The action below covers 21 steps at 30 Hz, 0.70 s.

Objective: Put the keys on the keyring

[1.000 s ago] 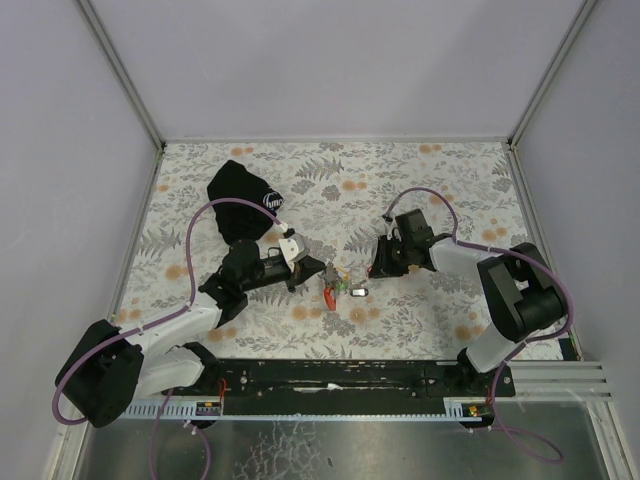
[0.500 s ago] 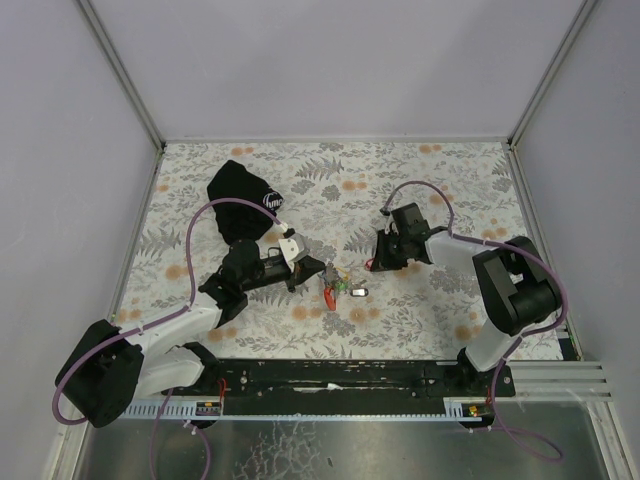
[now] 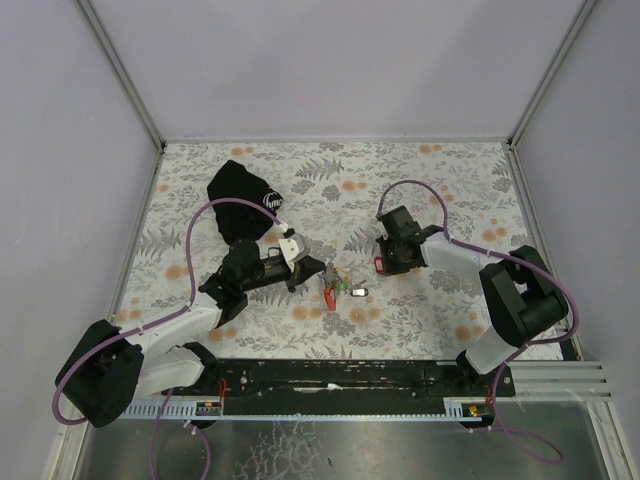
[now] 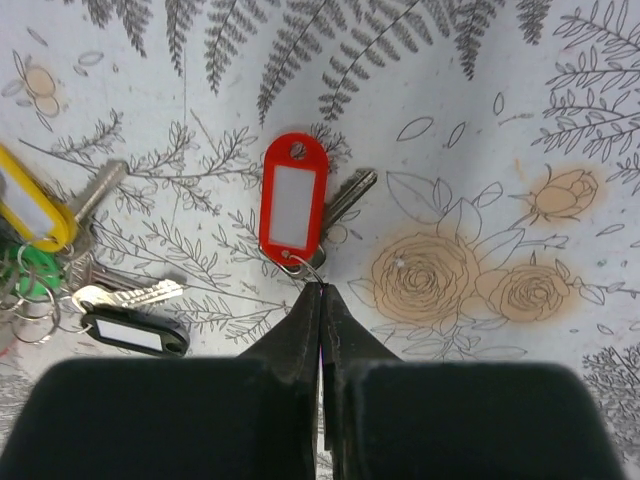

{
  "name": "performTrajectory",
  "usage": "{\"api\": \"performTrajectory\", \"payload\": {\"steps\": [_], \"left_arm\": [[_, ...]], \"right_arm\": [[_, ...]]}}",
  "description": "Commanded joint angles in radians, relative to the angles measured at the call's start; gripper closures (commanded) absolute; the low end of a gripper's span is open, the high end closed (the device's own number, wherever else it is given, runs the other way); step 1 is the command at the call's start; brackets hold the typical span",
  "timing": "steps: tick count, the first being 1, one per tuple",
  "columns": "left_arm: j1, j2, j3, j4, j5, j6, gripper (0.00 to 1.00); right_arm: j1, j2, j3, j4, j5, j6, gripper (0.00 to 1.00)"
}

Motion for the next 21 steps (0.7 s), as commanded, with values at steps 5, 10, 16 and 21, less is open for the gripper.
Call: {"api": "performTrajectory", "payload": {"steps": [5, 10, 16, 21], "left_arm": [[0.0, -0.011, 0.001, 0.083, -0.02, -0.006, 1.0], [0.0, -0.005, 0.004, 0.083, -0.023, -0.007, 1.0], [0.0, -0.014, -0.002, 0.082, -0.031, -0.007, 1.0], [0.0, -0.016, -0.004, 0.084, -0.038, -0.007, 1.0]], "right_arm": [[0.129, -0.059, 0.003, -0.033, 0.295, -0.025, 1.0], [0.195, -0.096, -0.04, 0.028, 0.368, -0.026, 1.0], [0.233, -0.068, -0.044, 0.04, 0.362, 0.005, 1.0], [0.25, -0.081, -0.063, 0.058, 0.322, 0.011, 1.0]]}}
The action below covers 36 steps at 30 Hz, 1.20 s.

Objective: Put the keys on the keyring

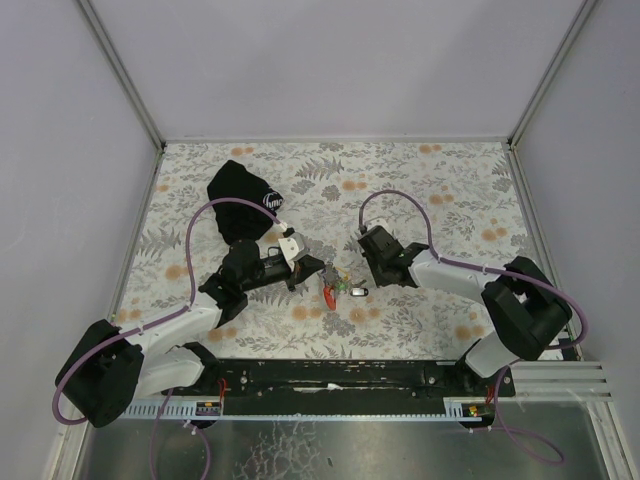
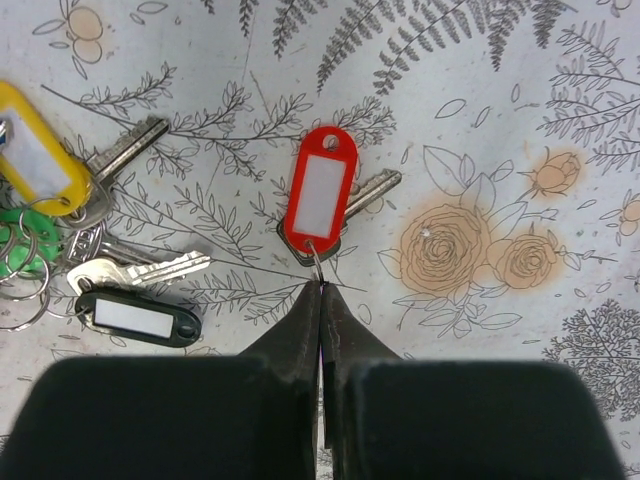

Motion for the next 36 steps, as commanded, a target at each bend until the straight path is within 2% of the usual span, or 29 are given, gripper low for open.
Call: {"api": "performTrajectory", "payload": {"steps": [1, 7, 10, 13, 18, 23, 28, 36], "left_arm": [[0.0, -0.016, -0.004, 0.084, -0.019, -0.007, 1.0], [0.0, -0.02, -0.011, 0.084, -0.026, -0.005, 1.0], [0.0, -0.019, -0.01, 0.084, -0.028, -0.005, 1.0], [0.0, -0.019, -0.011, 0.084, -0.028, -0.006, 1.0], [-0.001, -0.015, -0.009, 0.081, -0.026, -0.003, 1.0], [0.0, -0.011, -0.008, 0.079, -0.021, -0.003, 1.0], [0.0, -0.007, -0.006, 0.08, -0.02, -0.002, 1.0], [0.0, -0.008, -0.005, 0.078, -0.017, 0.0, 1.0]], "right_arm": [[0.017, -0.021, -0.01, 0.03, 0.006, 0.014, 0.98], [0.017, -0.086, -0.002, -0.01, -0.099, -0.021, 0.72], [-0.014, -0.096, 0.023, -0.052, -0.181, -0.041, 0.65], [-0.098, -0.1, 0.017, -0.047, -0.313, -0.048, 0.63], [-0.157, -0.095, 0.015, -0.029, -0.394, -0.095, 0.61], [-0.272, -0.073, -0.013, 0.06, -0.598, -0.183, 0.58], [-0.357, -0.013, 0.009, 0.105, -0.711, -0.214, 0.56], [-0.389, 0.103, 0.052, 0.094, -0.824, -0.249, 0.57]]}}
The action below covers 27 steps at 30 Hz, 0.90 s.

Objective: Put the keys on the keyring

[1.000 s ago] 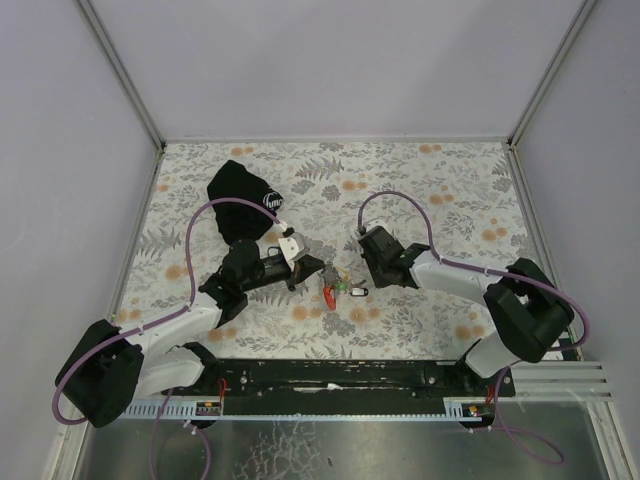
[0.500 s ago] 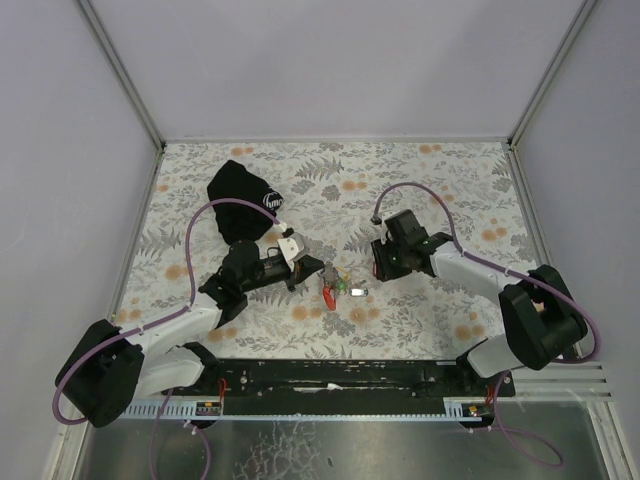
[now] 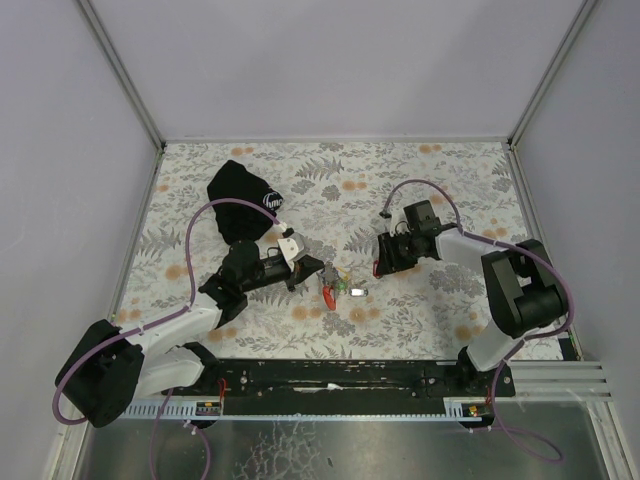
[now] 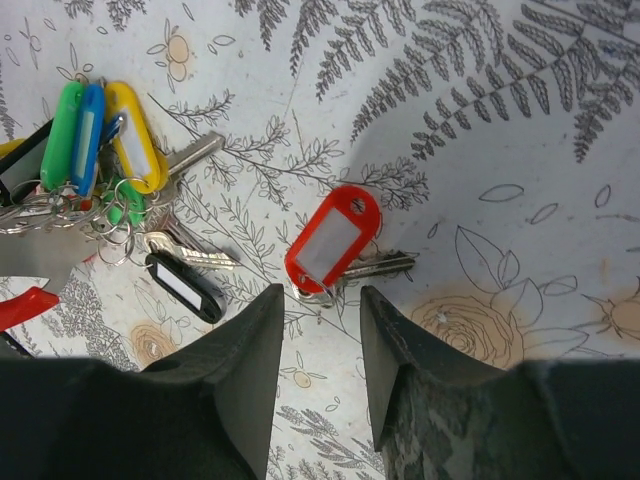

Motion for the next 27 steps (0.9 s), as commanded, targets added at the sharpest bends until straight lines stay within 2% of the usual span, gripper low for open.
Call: {"api": "performTrajectory", "payload": {"steps": [1, 4, 10, 19, 27], "left_arm": [[0.0, -0.005, 0.003, 0.072, -0.001, -0.001, 1.0], [0.0, -0.002, 0.005, 0.073, 0.001, -0.001, 1.0], [0.0, -0.007, 0.004, 0.07, -0.002, -0.001, 1.0], [0.0, -0.007, 0.006, 0.067, 0.001, -0.003, 1.0], [0.0, -0.002, 0.007, 0.07, 0.003, -0.002, 1.0]], "right_arm": [[0.0, 0.027, 0.043, 0.015, -0.098, -0.035, 0.57], [-0.001, 0.056, 0.053, 0.004, -0.114, -0.039, 0.58], [0.0, 0.04, 0.051, -0.017, -0.134, -0.041, 0.68], [-0.001, 0.028, 0.04, 0.002, -0.206, -0.037, 0.75], [0.001, 0.023, 0.037, -0.004, -0.199, -0.036, 0.78]]}}
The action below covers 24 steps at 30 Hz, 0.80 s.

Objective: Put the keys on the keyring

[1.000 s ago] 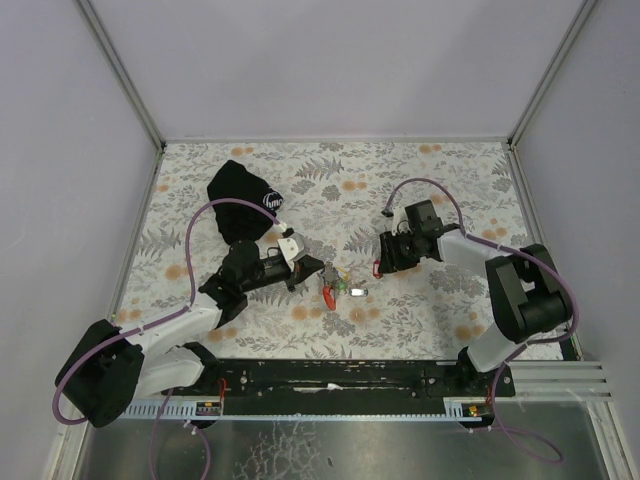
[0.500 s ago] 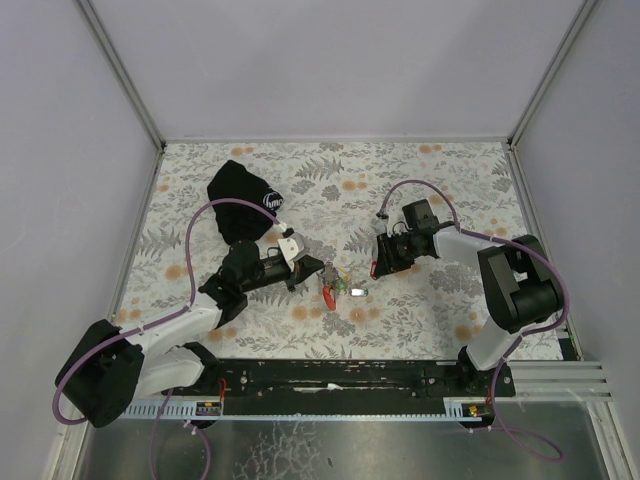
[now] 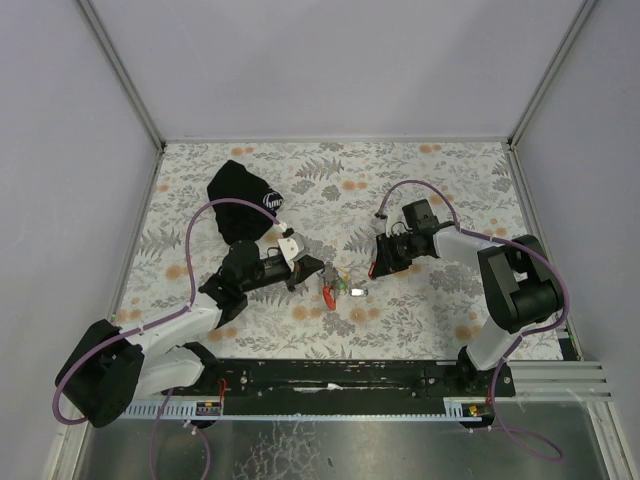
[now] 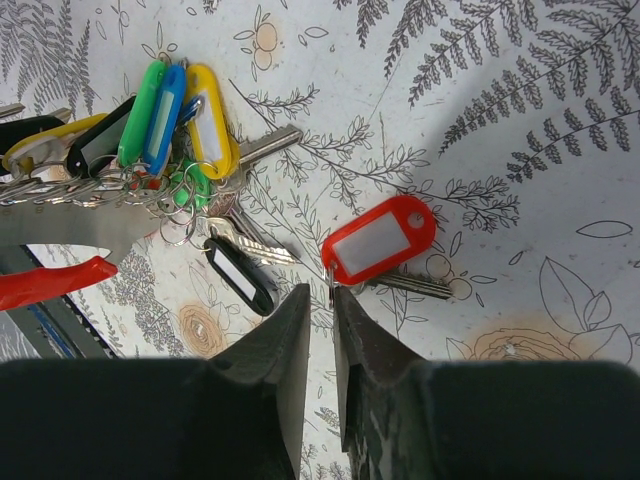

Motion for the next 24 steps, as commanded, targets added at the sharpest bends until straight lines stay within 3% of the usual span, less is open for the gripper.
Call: {"api": "performTrajectory", "payload": {"steps": [1, 24], "left_arm": [[0.001, -0.002, 0.007, 0.07, 0.001, -0.003, 1.0], [0.0, 0.007, 0.008, 0.066, 0.004, -0.004, 1.0]], "right_arm": [[0.001, -0.025, 0.01, 0.001, -0.027, -0.009, 0.79], [0.029, 0.071, 0.114, -0.13, 0.054, -0.001, 0.79]]}}
